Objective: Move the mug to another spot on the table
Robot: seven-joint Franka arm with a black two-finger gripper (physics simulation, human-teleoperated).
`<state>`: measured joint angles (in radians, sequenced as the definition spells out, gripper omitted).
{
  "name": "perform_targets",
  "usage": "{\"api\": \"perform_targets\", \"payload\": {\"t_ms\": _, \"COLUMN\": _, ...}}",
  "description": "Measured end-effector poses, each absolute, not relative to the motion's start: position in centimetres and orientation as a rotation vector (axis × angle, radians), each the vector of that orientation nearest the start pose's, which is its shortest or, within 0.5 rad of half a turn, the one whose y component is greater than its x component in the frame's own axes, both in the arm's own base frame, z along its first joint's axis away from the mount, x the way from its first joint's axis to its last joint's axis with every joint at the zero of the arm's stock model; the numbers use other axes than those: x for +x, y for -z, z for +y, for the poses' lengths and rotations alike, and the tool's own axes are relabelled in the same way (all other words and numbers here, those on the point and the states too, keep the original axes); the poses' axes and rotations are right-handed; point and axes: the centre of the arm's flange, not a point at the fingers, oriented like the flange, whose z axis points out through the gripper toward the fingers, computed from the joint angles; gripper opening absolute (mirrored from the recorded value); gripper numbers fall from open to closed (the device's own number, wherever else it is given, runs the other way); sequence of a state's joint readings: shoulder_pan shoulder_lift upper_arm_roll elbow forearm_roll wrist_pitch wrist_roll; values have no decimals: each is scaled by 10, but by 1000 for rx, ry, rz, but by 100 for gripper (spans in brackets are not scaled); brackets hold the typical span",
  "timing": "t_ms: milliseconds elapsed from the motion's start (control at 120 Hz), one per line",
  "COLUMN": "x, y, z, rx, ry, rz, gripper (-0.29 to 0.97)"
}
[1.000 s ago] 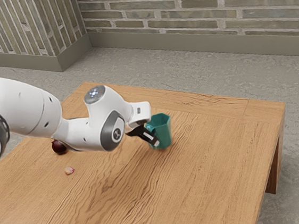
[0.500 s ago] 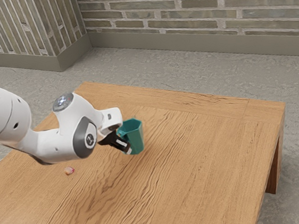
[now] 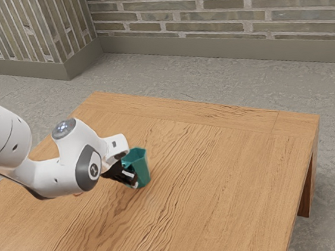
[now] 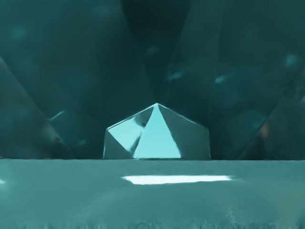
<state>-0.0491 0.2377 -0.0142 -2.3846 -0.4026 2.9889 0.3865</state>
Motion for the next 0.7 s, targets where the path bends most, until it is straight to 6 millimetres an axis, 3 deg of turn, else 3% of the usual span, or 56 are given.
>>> {"api": "perform_targets", "payload": {"t_ms": 142, "x": 526, "y": -255, "z": -7, "rx": -3170, "ry": 578, "rz": 75, "gripper": 22}}
{"api": "perform_targets", "payload": {"t_ms": 258, "x": 524, "y": -268, "z": -7, "rx": -3178, "ry": 587, "rz": 61, "gripper": 33}}
{"api": "perform_targets", "payload": {"t_ms": 558, "x": 523, "y": -285, "z": -6, "rx": -3194, "ry": 593, "rz": 31, "gripper": 45}}
{"api": "perform_targets", "payload": {"t_ms": 633, "x": 523, "y": -296, "z": -6, "rx": -3198, "ry": 609, "rz": 30, "gripper": 47}}
{"api": "perform_targets", "payload": {"t_ms": 700, "x": 522, "y": -322, "z": -7, "rx": -3208, "ry": 637, "rz": 36, "gripper": 52}}
